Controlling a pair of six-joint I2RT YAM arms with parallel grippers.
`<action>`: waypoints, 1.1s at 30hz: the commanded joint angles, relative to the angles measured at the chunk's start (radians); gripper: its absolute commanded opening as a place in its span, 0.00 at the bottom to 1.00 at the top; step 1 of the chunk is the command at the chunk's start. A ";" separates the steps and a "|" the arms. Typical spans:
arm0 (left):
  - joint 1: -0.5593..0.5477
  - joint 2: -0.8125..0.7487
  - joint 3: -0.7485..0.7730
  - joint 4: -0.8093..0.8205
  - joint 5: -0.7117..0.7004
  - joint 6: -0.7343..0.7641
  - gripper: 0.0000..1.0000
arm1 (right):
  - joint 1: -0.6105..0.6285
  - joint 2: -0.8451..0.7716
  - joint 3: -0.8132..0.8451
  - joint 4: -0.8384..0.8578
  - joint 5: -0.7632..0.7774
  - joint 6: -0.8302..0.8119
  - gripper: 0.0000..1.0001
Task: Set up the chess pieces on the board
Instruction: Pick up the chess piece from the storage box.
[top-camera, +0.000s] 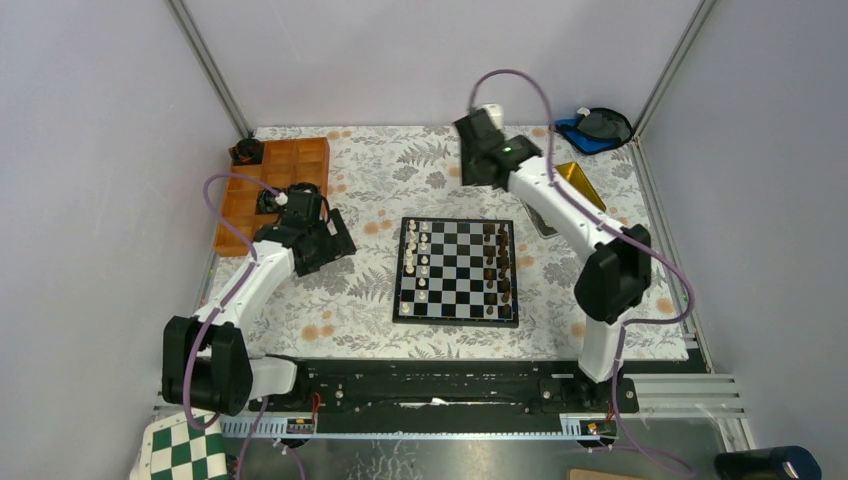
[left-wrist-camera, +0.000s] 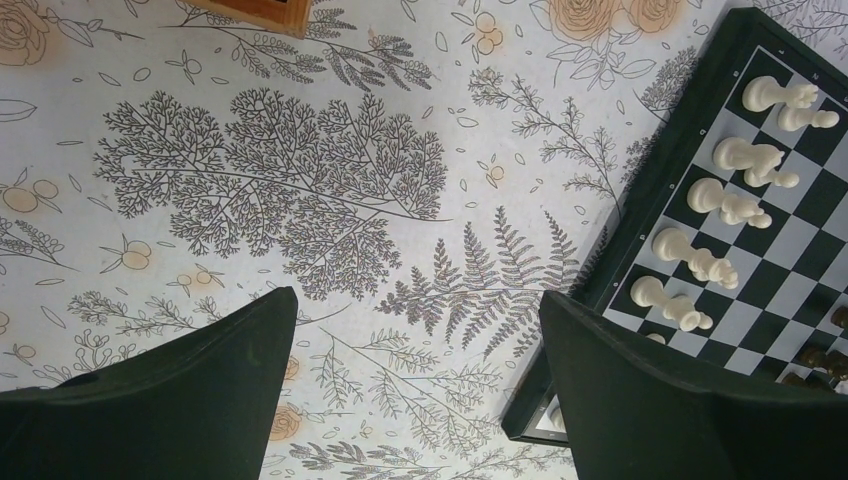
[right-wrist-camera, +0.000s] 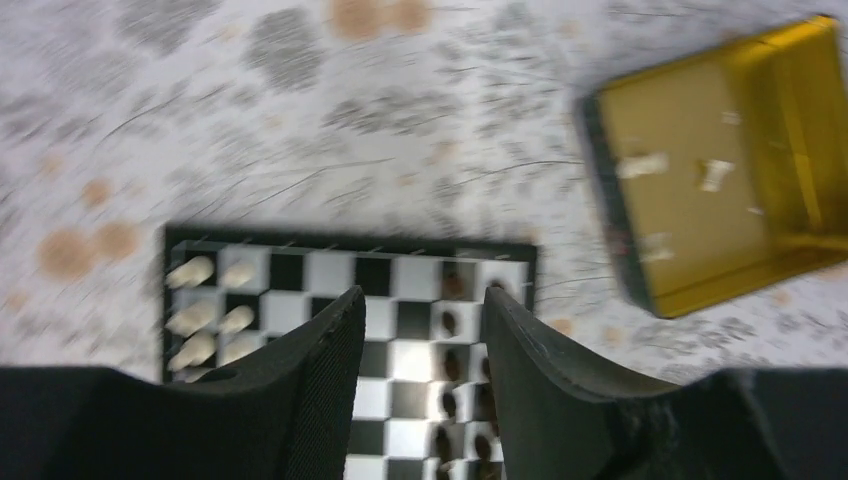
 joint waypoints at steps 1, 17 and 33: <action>0.007 0.015 0.026 0.034 -0.019 -0.006 0.99 | -0.133 -0.101 -0.103 0.069 0.071 0.013 0.54; 0.013 0.057 0.055 0.018 -0.047 0.008 0.99 | -0.489 0.033 -0.295 0.258 0.111 0.043 0.53; 0.017 0.130 0.087 0.011 -0.049 -0.002 0.99 | -0.601 0.151 -0.337 0.372 -0.019 0.010 0.45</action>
